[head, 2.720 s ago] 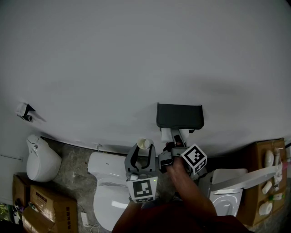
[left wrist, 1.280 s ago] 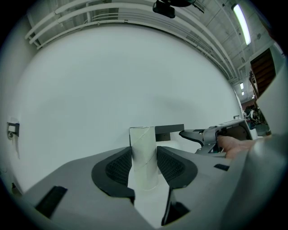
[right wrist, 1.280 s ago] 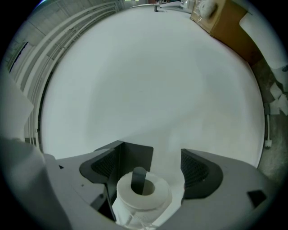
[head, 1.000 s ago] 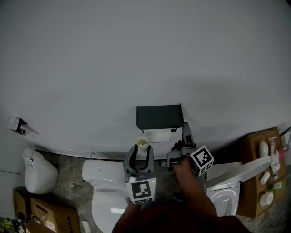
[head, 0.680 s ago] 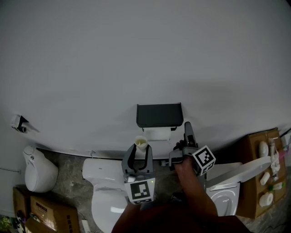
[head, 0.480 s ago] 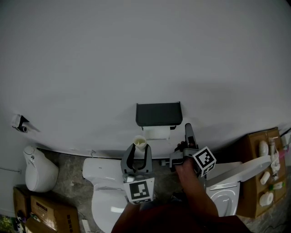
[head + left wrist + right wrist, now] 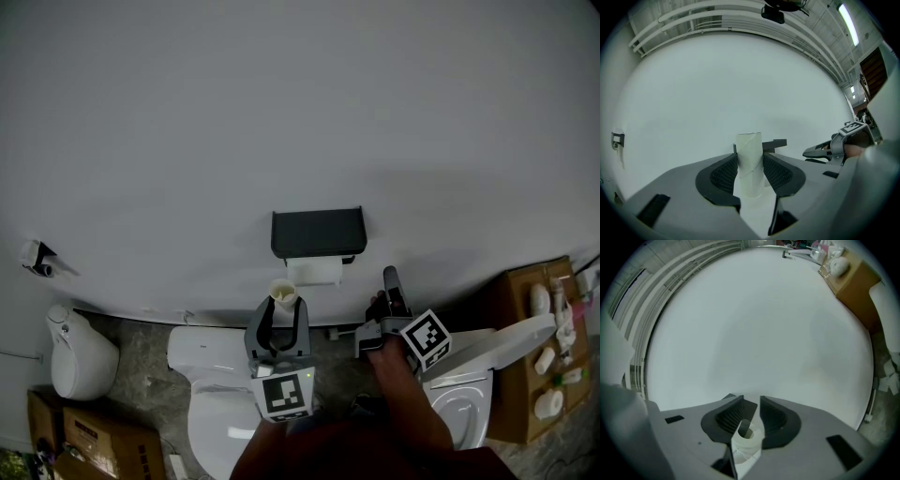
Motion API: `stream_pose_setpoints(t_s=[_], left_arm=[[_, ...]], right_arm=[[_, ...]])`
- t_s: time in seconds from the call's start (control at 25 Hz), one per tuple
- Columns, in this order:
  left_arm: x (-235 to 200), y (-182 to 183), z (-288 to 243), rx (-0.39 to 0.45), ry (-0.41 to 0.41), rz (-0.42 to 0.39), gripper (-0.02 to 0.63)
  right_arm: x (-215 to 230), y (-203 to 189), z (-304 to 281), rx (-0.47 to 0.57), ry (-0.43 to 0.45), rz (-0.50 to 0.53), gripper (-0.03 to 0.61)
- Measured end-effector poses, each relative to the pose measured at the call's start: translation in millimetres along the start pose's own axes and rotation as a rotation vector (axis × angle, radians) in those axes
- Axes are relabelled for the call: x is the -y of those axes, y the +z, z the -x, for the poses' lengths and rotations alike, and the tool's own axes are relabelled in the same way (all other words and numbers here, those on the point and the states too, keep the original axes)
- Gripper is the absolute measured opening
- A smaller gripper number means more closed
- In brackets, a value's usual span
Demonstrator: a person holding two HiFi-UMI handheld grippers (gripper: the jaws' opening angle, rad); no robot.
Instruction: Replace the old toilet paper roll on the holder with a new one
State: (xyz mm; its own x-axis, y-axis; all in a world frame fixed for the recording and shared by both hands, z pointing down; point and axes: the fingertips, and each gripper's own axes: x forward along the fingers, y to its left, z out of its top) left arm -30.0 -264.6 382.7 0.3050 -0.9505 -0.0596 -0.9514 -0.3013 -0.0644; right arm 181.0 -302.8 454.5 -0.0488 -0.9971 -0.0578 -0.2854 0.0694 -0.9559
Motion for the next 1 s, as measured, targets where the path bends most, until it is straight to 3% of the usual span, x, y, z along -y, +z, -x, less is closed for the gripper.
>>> stream_pose_setpoints(t_s=[0.08, 0.12, 0.28, 0.44, 0.52, 0.8, 1.0], left_arm=[[2, 1, 0, 0.001, -0.003, 0.001, 0.187], [2, 2, 0, 0.002, -0.004, 0.003, 0.187], [7, 2, 0, 0.004, -0.010, 0.000, 0.187], [8, 4, 1, 0.005, -0.013, 0.000, 0.187], [8, 4, 0, -0.002, -0.016, -0.007, 0.187], [8, 3, -1, -0.019, -0.023, -0.004, 0.187], [10, 6, -1, -0.008, -0.029, 0.018, 0.187]], right_arm=[[2, 2, 4, 0.010, -0.007, -0.025, 0.047], [2, 3, 6, 0.016, -0.003, -0.054, 0.028], [0, 7, 7, 0.027, 0.037, -0.113, 0.017], [-13, 7, 8, 0.016, 0.066, -0.032, 0.017], [-21, 5, 8, 0.001, 0.082, 0.081, 0.017], [-54, -7, 17, -0.056, 0.086, 0.693, 0.017], [-79, -18, 29, -0.053, 0.107, 1.063, 0.017]])
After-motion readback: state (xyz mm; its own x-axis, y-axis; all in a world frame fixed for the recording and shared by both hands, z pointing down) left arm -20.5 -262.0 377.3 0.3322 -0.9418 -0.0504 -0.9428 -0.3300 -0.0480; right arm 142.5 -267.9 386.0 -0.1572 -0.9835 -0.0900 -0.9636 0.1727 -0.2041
